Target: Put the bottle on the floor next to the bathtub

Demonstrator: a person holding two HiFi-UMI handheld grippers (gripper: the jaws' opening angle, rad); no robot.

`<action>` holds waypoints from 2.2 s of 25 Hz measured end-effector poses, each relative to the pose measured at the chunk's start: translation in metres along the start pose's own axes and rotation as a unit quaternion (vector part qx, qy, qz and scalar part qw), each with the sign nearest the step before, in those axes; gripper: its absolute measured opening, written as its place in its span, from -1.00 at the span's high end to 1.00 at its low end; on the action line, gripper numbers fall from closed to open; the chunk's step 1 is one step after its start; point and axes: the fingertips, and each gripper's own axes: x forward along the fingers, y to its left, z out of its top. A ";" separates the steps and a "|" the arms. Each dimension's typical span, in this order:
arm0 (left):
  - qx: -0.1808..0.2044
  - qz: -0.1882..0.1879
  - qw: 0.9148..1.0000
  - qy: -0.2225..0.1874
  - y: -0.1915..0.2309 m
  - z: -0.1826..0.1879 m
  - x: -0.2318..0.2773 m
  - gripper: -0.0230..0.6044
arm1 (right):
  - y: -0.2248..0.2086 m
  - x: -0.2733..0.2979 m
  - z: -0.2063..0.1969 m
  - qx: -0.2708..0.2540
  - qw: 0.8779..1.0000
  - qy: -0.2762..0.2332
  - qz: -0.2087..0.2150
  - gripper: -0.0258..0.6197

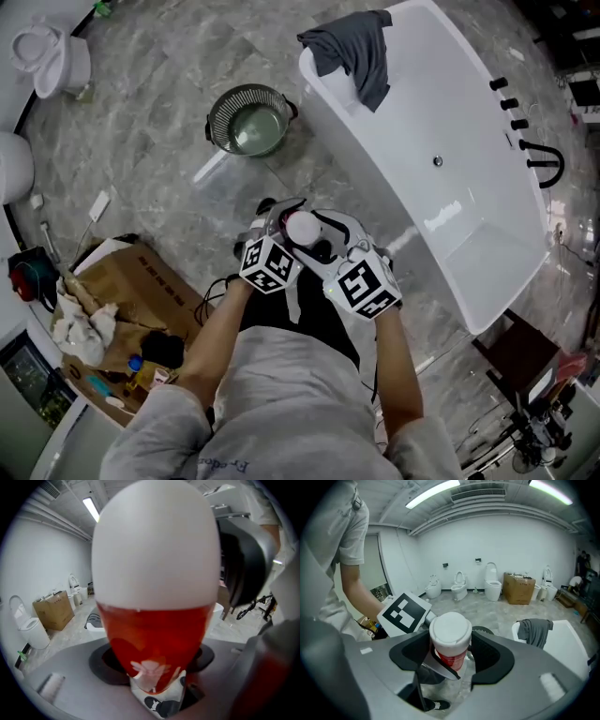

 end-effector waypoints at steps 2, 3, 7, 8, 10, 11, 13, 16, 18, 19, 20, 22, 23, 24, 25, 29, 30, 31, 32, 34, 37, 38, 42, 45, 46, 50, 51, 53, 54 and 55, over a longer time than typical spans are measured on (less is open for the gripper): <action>0.002 -0.008 1.000 -0.002 0.007 -0.008 0.006 -0.15 | -0.008 0.014 -0.003 0.015 1.000 0.005 -0.009 0.11; 0.002 -0.010 1.000 -0.002 0.011 -0.013 0.010 -0.15 | -0.012 0.020 -0.005 0.022 1.000 0.007 -0.013 0.11; 0.000 -0.026 1.000 0.006 0.013 -0.042 0.029 -0.15 | -0.018 0.046 -0.032 0.049 0.998 0.025 -0.017 0.11; 0.004 -0.032 0.999 0.011 0.012 -0.051 0.034 -0.15 | -0.018 0.052 -0.040 0.055 0.998 0.031 -0.016 0.11; 0.015 -0.042 0.999 0.023 0.010 -0.068 0.045 -0.15 | -0.021 0.064 -0.057 0.055 0.997 0.046 -0.015 0.11; 0.022 -0.048 0.998 0.030 0.009 -0.077 0.052 -0.15 | -0.023 0.070 -0.066 0.050 0.997 0.051 -0.018 0.11; 0.032 -0.059 0.997 0.044 0.007 -0.094 0.065 -0.15 | -0.027 0.082 -0.083 0.045 0.997 0.052 -0.029 0.11; 0.060 -0.062 0.994 0.064 0.006 -0.122 0.080 -0.15 | -0.028 0.102 -0.110 0.061 0.996 0.052 -0.037 0.11; 0.094 -0.065 0.991 0.075 0.004 -0.141 0.091 -0.15 | -0.028 0.115 -0.127 0.063 0.995 0.065 -0.037 0.11; 0.108 -0.068 0.989 0.079 0.002 -0.149 0.096 -0.15 | -0.028 0.121 -0.136 0.062 0.995 0.072 -0.036 0.11; 0.120 -0.072 0.987 0.082 0.000 -0.156 0.100 -0.15 | -0.026 0.125 -0.144 0.062 0.994 0.081 -0.034 0.11; 0.145 -0.078 0.982 0.090 -0.004 -0.172 0.108 -0.15 | -0.024 0.135 -0.160 0.059 0.993 0.101 -0.030 0.11; 0.159 -0.082 0.979 0.094 -0.007 -0.179 0.112 -0.15 | -0.022 0.139 -0.168 0.055 0.992 0.113 -0.027 0.11; 0.170 -0.087 0.977 0.097 -0.009 -0.186 0.116 -0.15 | -0.021 0.143 -0.176 0.051 0.991 0.124 -0.025 0.11; 0.180 -0.093 0.974 0.099 -0.012 -0.192 0.121 -0.15 | -0.022 0.147 -0.184 0.048 0.989 0.134 -0.025 0.11; 0.232 -0.115 0.960 0.104 -0.017 -0.205 0.141 -0.15 | -0.028 0.159 -0.211 0.032 0.984 0.174 -0.030 0.10; 0.241 -0.120 0.958 0.102 -0.019 -0.205 0.144 -0.15 | -0.029 0.162 -0.215 0.024 0.982 0.184 -0.032 0.10; 0.243 -0.124 0.957 0.099 -0.021 -0.204 0.147 -0.15 | -0.031 0.164 -0.219 0.016 0.980 0.193 -0.036 0.08; 0.242 -0.127 0.957 0.097 -0.022 -0.204 0.149 -0.15 | -0.032 0.166 -0.222 0.010 0.979 0.198 -0.039 0.04; 0.240 -0.130 0.957 0.094 -0.022 -0.206 0.151 -0.15 | -0.034 0.169 -0.225 0.008 0.978 0.204 -0.043 0.04; 0.239 -0.134 0.958 0.081 -0.023 -0.210 0.153 -0.16 | -0.033 0.173 -0.227 0.009 0.977 0.210 -0.047 0.04; 0.237 -0.136 0.959 0.078 -0.023 -0.211 0.154 -0.16 | -0.033 0.174 -0.228 0.009 0.976 0.212 -0.047 0.04; 0.228 -0.138 0.961 0.073 -0.018 -0.214 0.159 -0.16 | -0.039 0.180 -0.228 0.005 0.977 0.209 -0.048 0.04; 0.228 -0.141 0.961 0.071 -0.013 -0.216 0.162 -0.16 | -0.043 0.185 -0.229 0.004 0.978 0.201 -0.050 0.04; 0.227 -0.141 0.961 0.071 -0.013 -0.219 0.162 -0.16 | -0.042 0.187 -0.230 0.004 0.978 0.202 -0.048 0.04; 0.218 -0.136 0.963 0.080 -0.007 -0.232 0.161 -0.16 | -0.046 0.193 -0.236 -0.001 0.976 0.215 -0.042 0.04; 0.214 -0.134 0.964 0.082 -0.005 -0.235 0.160 -0.16 | -0.048 0.193 -0.238 0.002 0.975 0.217 -0.043 0.04; 0.206 -0.131 0.966 0.086 -0.001 -0.241 0.157 -0.16 | -0.053 0.193 -0.244 0.007 0.974 0.220 -0.048 0.04; 0.204 -0.131 0.966 0.089 0.000 -0.245 0.155 -0.16 | -0.055 0.193 -0.248 0.008 0.973 0.224 -0.051 0.04; 0.203 -0.134 0.965 0.093 0.002 -0.250 0.152 -0.16 | -0.057 0.194 -0.252 0.007 0.972 0.229 -0.053 0.04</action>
